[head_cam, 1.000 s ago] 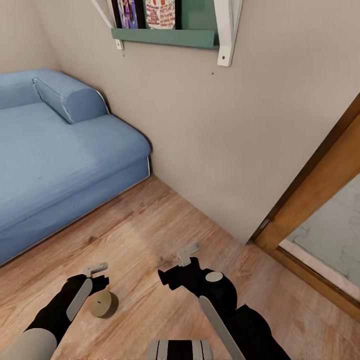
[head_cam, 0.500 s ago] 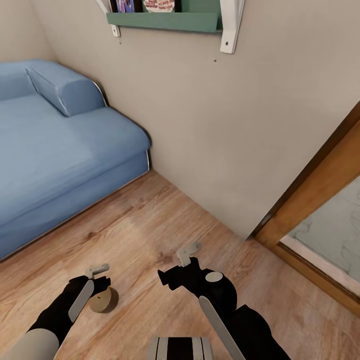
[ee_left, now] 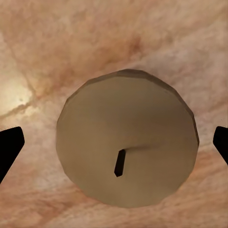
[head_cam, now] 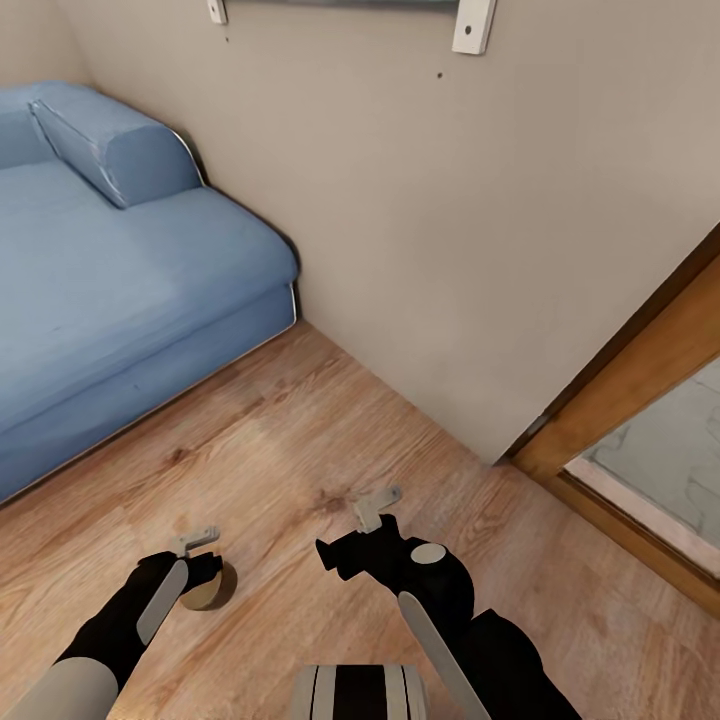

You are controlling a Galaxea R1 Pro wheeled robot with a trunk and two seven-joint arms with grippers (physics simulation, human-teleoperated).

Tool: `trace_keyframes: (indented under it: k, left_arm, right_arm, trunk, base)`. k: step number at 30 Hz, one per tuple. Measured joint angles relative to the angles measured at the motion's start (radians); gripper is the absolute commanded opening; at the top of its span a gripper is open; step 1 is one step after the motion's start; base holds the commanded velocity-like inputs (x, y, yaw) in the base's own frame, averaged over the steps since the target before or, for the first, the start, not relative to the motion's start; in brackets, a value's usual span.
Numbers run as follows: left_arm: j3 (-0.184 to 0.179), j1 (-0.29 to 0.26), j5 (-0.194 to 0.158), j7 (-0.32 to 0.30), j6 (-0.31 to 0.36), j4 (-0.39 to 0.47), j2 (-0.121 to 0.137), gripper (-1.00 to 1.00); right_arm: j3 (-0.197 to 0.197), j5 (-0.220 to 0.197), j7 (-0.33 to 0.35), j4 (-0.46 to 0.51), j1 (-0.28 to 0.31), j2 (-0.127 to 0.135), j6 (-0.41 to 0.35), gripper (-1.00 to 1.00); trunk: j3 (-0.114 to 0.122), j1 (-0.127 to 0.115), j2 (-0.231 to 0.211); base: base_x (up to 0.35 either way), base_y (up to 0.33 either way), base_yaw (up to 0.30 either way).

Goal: Place each of the two pumpkins and all three candles from the living room inside a cabinet in the living room (use any cabinet), then make sure every cabinet is closed, and position the cauldron so it is next to a table in the living room.

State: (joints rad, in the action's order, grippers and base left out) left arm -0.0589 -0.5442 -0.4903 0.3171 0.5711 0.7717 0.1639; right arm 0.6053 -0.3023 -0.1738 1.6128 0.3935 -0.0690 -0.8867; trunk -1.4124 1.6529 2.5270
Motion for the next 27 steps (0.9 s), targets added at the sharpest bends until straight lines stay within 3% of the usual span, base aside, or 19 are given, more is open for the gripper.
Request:
trace_keyframes:
  k: [18, 27]
  left_arm:
    - [0.000, -0.006, -0.001, -0.006, 0.003, 0.000, 0.000, 1.00]
    - [-0.001, -0.018, 0.000, -0.006, 0.003, 0.000, 0.000, 1.00]
  right_arm:
    - [0.000, 0.000, 0.000, 0.000, 0.000, 0.001, 0.000, 1.00]
    - [-0.002, 0.000, 0.000, 0.000, 0.000, 0.002, 0.000, 1.00]
  trunk:
    - [0.000, 0.000, 0.000]
    - [-0.035, 0.004, 0.002]
  base:
    - [0.000, 0.000, 0.000]
    - [0.000, 0.000, 0.000]
